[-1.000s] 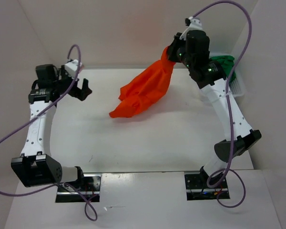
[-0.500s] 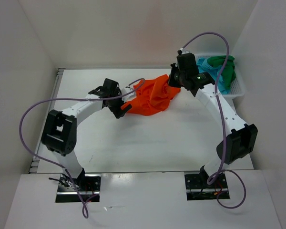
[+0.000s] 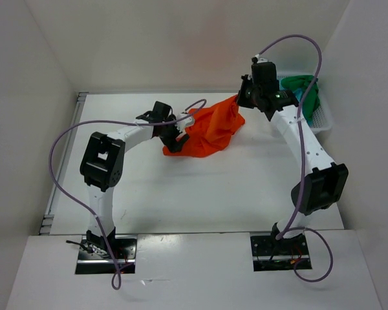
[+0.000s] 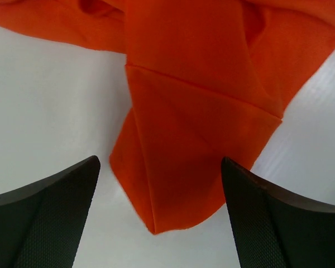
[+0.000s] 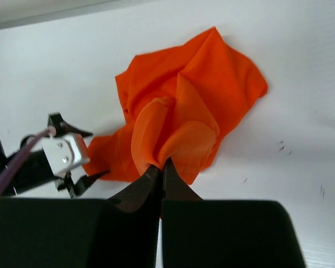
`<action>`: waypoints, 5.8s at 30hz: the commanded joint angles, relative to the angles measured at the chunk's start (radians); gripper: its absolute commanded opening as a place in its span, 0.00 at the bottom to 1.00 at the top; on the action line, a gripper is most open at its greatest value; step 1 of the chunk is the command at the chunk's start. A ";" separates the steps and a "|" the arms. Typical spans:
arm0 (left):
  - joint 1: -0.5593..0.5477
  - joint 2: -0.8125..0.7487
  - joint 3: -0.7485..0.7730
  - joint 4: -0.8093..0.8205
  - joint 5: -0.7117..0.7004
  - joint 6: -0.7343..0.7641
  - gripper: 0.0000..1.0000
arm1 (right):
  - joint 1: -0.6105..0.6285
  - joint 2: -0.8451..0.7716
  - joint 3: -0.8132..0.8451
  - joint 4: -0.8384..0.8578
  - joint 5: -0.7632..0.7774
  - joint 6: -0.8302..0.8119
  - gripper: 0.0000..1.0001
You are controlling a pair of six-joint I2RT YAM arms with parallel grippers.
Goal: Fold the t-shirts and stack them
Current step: Flatten out the tshirt
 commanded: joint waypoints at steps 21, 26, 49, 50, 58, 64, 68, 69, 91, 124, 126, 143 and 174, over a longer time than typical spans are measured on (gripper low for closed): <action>-0.222 -0.337 0.052 -0.523 0.591 0.123 0.86 | -0.188 0.339 0.643 -0.088 0.050 -0.075 0.99; -0.183 -0.309 0.236 -0.547 0.691 0.040 1.00 | -0.162 0.022 0.315 -0.088 0.071 -0.078 0.99; 0.324 -0.435 -0.288 -0.133 0.343 -0.340 1.00 | 0.538 0.136 -0.545 0.137 -0.073 0.360 0.96; 0.324 -0.435 -0.288 -0.133 0.334 -0.331 1.00 | 0.538 0.150 -0.545 0.138 -0.106 0.360 0.94; 0.324 -0.405 -0.252 -0.148 0.301 -0.287 1.00 | 0.491 0.120 -0.469 0.124 -0.178 0.285 0.00; 0.251 -0.395 -0.166 -0.210 0.202 -0.164 1.00 | 0.311 -0.112 -0.042 -0.057 -0.146 0.195 0.00; 0.180 -0.377 -0.139 -0.211 0.182 -0.141 1.00 | 0.184 -0.167 0.130 -0.129 -0.109 0.158 0.00; 0.164 -0.365 -0.127 -0.211 0.173 -0.141 1.00 | 0.150 -0.177 0.139 -0.129 -0.109 0.146 0.00; -0.222 -0.225 -0.208 -0.006 0.070 -0.058 1.00 | 0.095 -0.190 0.247 -0.129 -0.121 0.164 0.00; -0.179 -0.153 -0.198 0.114 -0.058 -0.101 0.70 | 0.075 -0.281 0.127 -0.097 -0.156 0.173 0.00; -0.170 -0.164 -0.230 0.102 -0.088 -0.040 0.77 | 0.075 -0.290 0.127 -0.106 -0.156 0.173 0.00; -0.124 -0.176 -0.247 0.086 0.013 0.016 0.82 | 0.065 -0.299 0.079 -0.086 -0.176 0.173 0.00; -0.011 -0.182 -0.130 0.037 0.007 -0.036 0.00 | 0.033 -0.318 0.024 -0.051 -0.210 0.173 0.00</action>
